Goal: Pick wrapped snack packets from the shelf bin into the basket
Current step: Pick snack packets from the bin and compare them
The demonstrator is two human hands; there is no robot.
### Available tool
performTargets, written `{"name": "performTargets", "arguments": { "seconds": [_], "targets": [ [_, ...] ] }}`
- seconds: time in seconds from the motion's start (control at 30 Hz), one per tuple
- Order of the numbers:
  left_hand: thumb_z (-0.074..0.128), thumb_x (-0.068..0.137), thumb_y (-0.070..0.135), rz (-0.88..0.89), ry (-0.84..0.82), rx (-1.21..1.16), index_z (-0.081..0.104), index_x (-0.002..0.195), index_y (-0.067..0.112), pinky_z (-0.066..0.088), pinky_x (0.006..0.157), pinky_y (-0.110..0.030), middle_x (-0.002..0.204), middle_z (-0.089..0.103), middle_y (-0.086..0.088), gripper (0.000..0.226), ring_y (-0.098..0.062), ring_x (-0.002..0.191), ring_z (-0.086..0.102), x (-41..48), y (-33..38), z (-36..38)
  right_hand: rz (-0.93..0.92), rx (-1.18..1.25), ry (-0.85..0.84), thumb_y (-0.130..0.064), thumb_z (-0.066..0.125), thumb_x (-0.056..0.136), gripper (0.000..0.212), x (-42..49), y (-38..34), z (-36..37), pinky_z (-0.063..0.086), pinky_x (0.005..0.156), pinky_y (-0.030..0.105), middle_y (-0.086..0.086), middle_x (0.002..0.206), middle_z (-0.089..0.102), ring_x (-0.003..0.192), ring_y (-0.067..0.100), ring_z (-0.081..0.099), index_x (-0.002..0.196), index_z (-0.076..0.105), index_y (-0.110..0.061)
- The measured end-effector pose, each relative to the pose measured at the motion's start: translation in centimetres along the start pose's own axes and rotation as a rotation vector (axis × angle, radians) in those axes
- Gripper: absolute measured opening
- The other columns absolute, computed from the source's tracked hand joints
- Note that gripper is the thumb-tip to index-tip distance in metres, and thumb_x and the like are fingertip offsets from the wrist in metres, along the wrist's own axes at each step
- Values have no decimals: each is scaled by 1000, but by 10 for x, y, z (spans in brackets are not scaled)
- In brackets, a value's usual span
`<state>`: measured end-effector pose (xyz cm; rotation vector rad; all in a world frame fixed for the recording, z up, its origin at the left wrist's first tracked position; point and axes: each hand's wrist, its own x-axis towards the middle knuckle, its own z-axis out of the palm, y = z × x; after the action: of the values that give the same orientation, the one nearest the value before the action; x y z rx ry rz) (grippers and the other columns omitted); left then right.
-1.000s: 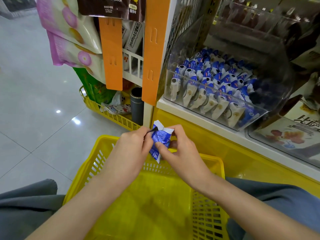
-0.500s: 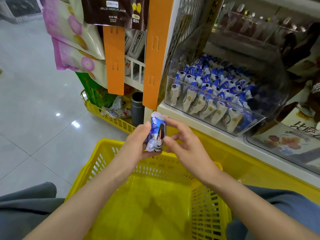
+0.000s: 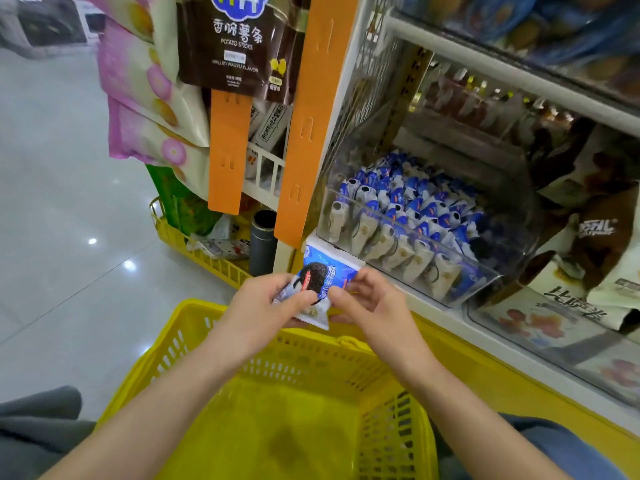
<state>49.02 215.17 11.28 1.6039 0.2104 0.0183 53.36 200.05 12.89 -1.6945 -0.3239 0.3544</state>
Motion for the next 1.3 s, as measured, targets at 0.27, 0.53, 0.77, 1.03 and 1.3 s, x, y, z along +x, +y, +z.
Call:
{"name": "performTargets", "arguments": {
  "seconds": [0.27, 0.53, 0.77, 1.03, 1.3],
  "targets": [
    [59, 86, 31, 309, 56, 360, 60, 88, 28, 44, 61, -23, 73, 63, 10, 4, -5, 65, 56, 16, 25, 7, -158, -167, 142, -24, 57, 88, 11, 12, -35, -25, 48, 48, 13, -10, 61, 67, 53, 3, 63, 78, 60, -21],
    [44, 95, 28, 659, 136, 802, 44, 129, 22, 34, 94, -25, 122, 50, 6, 34, -10, 114, 44, 74, 70, 20, -139, -493, 442, -34, 58, 89, 20, 108, -86, -81, 58, 67, 31, 2, 71, 61, 72, 21, 68, 81, 55, -17],
    [38, 97, 27, 762, 47, 1043, 48, 125, 19, 23, 96, -21, 119, 52, 3, 31, -13, 114, 43, 88, 51, 15, 78, -882, 123, -31, 57, 91, 42, 152, -73, -74, 50, 40, 16, 16, 108, 62, 37, 1, 58, 120, 52, -2],
    [41, 96, 25, 749, 8, 996, 47, 128, 18, 23, 101, -19, 124, 49, 3, 33, -11, 119, 40, 86, 49, 11, 195, -834, -203, -24, 59, 90, 44, 161, -92, -59, 57, 58, 20, 7, 100, 62, 69, 12, 66, 128, 43, -9],
    [42, 95, 27, 751, -10, 1008, 42, 133, 21, 23, 97, -16, 128, 45, 5, 38, -9, 123, 37, 85, 48, 5, 162, -773, -411, -15, 64, 85, 49, 158, -92, -74, 55, 66, 16, -6, 110, 50, 85, 12, 68, 130, 46, -18]
  ]
}}
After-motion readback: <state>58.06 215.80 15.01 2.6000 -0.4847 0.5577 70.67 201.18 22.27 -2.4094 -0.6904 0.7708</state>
